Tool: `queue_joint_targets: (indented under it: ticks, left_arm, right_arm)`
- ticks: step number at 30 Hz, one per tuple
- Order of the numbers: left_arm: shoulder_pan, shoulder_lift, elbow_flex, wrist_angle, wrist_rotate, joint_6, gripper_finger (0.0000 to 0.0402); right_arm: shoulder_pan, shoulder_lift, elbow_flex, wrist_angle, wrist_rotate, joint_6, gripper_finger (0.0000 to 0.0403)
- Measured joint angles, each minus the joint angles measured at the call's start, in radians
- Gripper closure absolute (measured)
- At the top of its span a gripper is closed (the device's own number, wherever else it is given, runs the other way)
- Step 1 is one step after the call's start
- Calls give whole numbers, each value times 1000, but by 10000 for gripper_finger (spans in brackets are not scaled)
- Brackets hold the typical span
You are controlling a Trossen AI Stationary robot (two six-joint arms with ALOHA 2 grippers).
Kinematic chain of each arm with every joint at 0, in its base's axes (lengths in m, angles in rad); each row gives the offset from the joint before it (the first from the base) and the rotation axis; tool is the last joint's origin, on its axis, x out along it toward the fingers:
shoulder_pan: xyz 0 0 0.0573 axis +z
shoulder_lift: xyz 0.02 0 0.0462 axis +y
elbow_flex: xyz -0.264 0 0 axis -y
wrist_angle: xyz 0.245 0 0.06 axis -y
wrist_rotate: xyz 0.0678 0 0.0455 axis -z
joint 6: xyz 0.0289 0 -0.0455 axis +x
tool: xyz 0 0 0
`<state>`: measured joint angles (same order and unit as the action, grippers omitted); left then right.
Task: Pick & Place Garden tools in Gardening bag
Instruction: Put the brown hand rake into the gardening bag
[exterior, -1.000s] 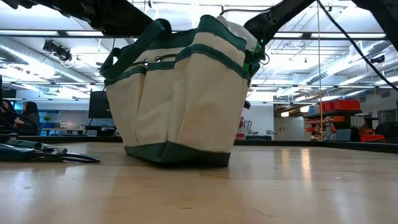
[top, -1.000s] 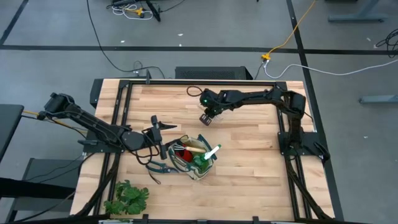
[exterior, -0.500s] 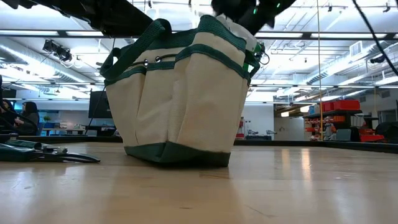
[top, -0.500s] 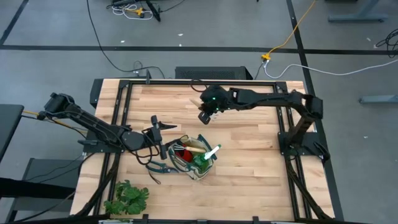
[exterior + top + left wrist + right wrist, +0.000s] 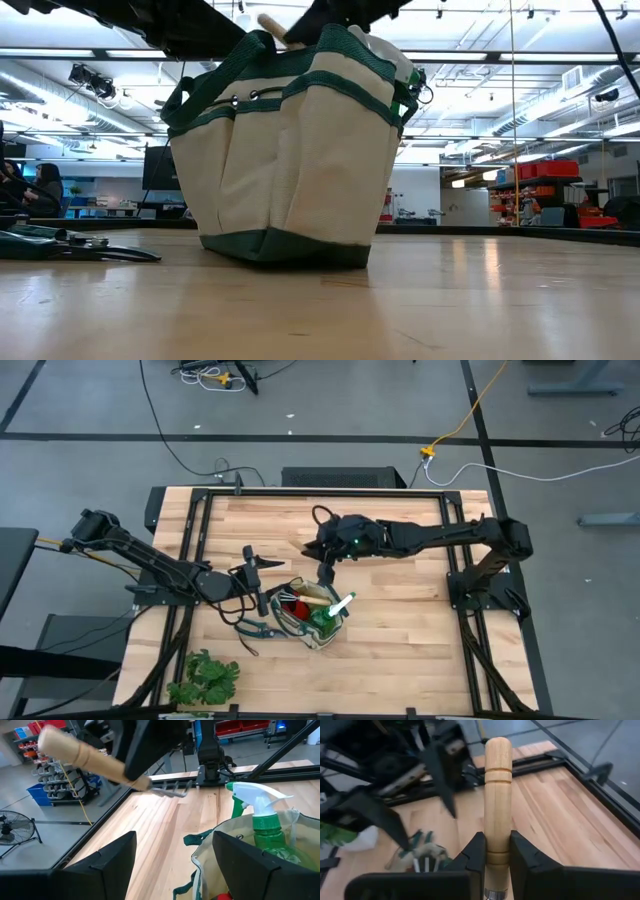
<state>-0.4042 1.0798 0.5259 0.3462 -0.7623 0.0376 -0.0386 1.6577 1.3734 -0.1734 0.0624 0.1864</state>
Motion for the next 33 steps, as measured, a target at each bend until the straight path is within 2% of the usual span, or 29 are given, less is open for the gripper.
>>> queue_joint_targets:
  ticks: [15, 24, 33]
  left_arm:
    - [0, 0, 0, 0, 0, 0, 131]
    - [0, 0, 0, 0, 0, 1, 131]
    - [0, 0, 0, -1, 0, 1, 131]
  right_arm:
    - [170, 1, 0, 67, 140, -38, 360]
    - [244, 12, -1, 149, 140, -52, 360]
    - [276, 57, -75, 304, 139, -25, 360]
